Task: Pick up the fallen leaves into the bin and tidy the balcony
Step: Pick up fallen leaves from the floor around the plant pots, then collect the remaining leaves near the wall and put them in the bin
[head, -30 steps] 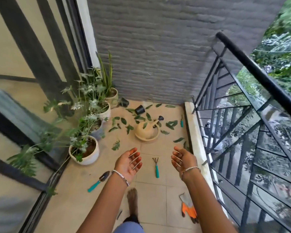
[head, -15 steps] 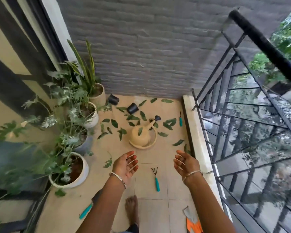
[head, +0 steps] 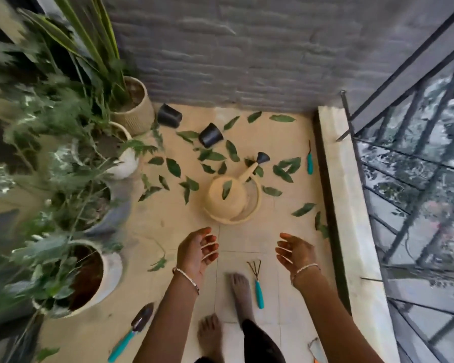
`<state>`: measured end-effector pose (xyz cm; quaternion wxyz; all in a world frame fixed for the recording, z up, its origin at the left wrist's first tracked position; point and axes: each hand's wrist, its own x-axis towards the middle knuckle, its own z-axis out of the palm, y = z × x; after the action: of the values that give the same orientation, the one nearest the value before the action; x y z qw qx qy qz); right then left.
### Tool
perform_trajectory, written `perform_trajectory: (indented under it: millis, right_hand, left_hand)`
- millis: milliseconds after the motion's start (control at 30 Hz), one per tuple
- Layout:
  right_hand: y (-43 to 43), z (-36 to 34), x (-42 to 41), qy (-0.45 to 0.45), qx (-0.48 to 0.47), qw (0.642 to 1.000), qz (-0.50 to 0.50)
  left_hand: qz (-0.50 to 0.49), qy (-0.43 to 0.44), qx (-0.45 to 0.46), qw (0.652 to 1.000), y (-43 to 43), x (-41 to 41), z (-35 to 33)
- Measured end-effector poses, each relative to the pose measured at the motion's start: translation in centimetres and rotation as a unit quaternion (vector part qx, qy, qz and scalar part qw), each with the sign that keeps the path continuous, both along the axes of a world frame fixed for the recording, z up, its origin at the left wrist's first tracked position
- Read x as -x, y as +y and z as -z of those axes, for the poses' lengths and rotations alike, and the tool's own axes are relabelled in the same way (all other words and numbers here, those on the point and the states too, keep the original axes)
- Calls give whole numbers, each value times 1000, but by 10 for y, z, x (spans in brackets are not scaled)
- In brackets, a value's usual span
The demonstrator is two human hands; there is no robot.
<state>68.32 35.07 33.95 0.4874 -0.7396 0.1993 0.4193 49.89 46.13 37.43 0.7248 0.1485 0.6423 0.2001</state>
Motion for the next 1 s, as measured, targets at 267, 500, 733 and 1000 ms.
perform_trajectory:
  millis: [267,500,733,1000]
  right_hand:
    - [88,254,-79,9,8,999,-48]
    - [138,413,-124,-27,73,991,-106]
    - [157,478,-124,19,0,995,-96]
    - [157,432,-124,-62,-147,987,-6]
  left_hand:
    - [-63,0,-16,998,46,-68,227]
    - [-40,4,-94,995,104,-114,330]
    - [-45,-46,-167,984,157,-145,367]
    - [-89,-5,-175,981,166,-133,387]
